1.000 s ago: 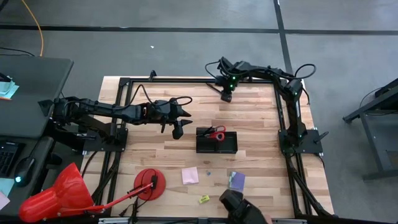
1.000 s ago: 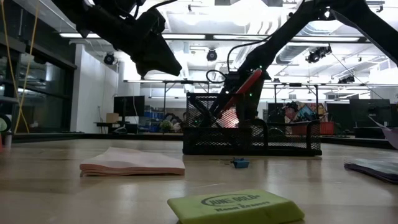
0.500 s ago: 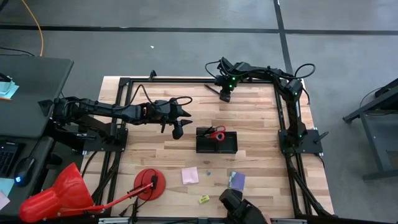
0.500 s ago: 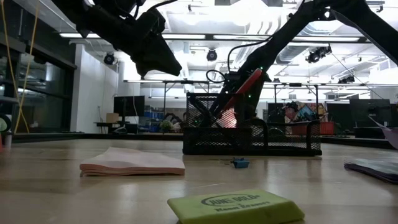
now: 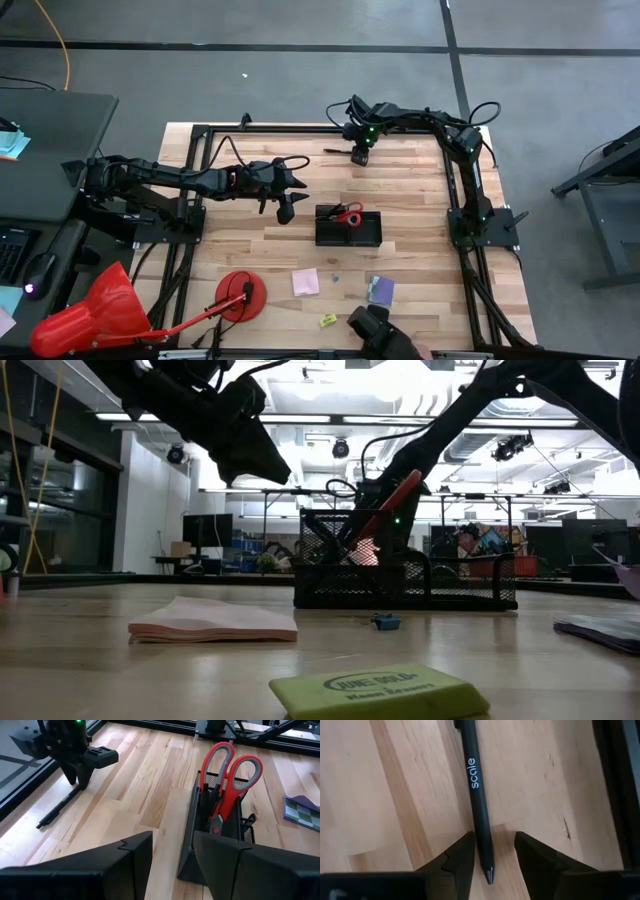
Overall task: Pick and place office supplies into organizer
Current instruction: Put the black pen into the black desk organizer
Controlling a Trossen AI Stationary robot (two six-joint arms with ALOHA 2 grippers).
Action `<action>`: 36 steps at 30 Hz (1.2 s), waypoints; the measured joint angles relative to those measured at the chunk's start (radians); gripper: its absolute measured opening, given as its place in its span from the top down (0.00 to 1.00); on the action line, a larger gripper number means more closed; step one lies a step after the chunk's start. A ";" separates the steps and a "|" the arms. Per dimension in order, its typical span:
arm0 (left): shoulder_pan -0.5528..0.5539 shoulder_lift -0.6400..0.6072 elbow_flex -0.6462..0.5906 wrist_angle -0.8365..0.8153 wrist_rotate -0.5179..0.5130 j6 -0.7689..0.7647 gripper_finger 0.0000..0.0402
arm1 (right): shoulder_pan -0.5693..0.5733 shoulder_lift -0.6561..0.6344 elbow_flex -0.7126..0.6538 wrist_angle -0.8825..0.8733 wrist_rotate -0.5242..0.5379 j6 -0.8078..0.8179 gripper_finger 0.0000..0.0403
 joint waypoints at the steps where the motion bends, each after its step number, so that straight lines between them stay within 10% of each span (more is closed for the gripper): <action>1: 0.000 0.000 0.000 -0.001 0.000 0.000 0.66 | 0.000 0.001 0.003 -0.005 0.000 -0.008 0.68; 9: 0.000 0.000 0.000 0.001 0.000 0.002 0.66 | -0.001 0.005 0.015 -0.025 -0.002 -0.035 0.97; 36: 0.000 0.000 0.000 0.046 -0.090 0.069 0.66 | 0.111 -0.318 0.007 -0.028 -0.035 0.013 0.99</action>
